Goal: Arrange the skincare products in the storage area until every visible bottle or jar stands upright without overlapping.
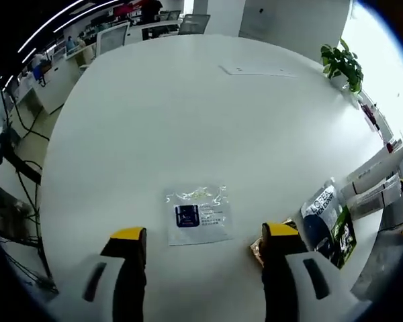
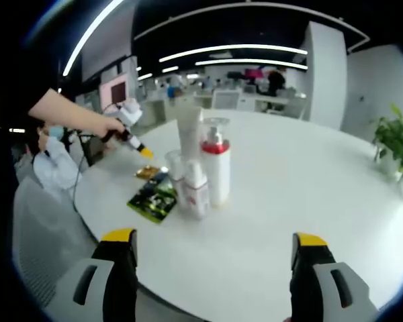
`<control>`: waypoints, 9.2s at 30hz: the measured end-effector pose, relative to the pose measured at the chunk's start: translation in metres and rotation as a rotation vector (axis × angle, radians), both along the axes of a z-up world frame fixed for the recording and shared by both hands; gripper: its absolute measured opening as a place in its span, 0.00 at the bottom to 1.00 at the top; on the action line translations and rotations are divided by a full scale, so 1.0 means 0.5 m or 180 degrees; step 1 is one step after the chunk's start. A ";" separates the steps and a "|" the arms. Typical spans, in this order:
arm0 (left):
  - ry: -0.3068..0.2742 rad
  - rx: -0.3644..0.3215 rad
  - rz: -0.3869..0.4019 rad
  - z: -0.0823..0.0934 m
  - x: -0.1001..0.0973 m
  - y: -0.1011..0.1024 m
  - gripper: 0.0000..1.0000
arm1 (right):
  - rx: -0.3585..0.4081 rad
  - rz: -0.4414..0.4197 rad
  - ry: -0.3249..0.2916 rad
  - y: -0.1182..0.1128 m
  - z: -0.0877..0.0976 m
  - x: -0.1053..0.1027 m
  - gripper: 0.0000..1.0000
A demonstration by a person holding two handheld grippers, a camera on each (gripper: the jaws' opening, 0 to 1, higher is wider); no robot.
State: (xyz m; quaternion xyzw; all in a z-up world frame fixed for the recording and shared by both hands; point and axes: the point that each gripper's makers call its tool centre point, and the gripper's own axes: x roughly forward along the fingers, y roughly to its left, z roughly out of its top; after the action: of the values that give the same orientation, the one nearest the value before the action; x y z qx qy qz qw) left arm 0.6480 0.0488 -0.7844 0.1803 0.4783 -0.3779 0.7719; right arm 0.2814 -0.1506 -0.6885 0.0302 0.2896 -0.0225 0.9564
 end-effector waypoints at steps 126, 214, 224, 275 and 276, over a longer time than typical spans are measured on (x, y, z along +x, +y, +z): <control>0.0215 0.0508 0.0220 0.093 -0.123 0.057 0.43 | -0.0308 0.0180 -0.0009 0.007 0.008 -0.004 0.94; 0.0977 0.0627 0.0683 -0.003 -0.336 0.042 0.45 | -0.0344 0.0362 0.0141 0.021 -0.010 -0.011 0.94; 0.0982 0.0626 0.0656 -0.003 -0.338 0.041 0.46 | -0.0348 0.0362 0.0154 0.020 -0.011 -0.012 0.94; -0.0903 -0.1905 -0.0368 0.329 -0.390 0.072 0.99 | -0.0286 0.0238 0.0267 0.007 -0.012 -0.025 0.99; -0.0960 -0.1891 -0.0391 0.331 -0.393 0.079 0.99 | -0.0296 0.0244 0.0268 0.008 -0.010 -0.025 0.99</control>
State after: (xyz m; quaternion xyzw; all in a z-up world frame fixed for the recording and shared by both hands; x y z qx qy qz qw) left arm 0.4514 0.0885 -0.6191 0.0299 0.2159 -0.5157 0.8286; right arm 0.2688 -0.1468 -0.6933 -0.0264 0.3292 -0.0005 0.9439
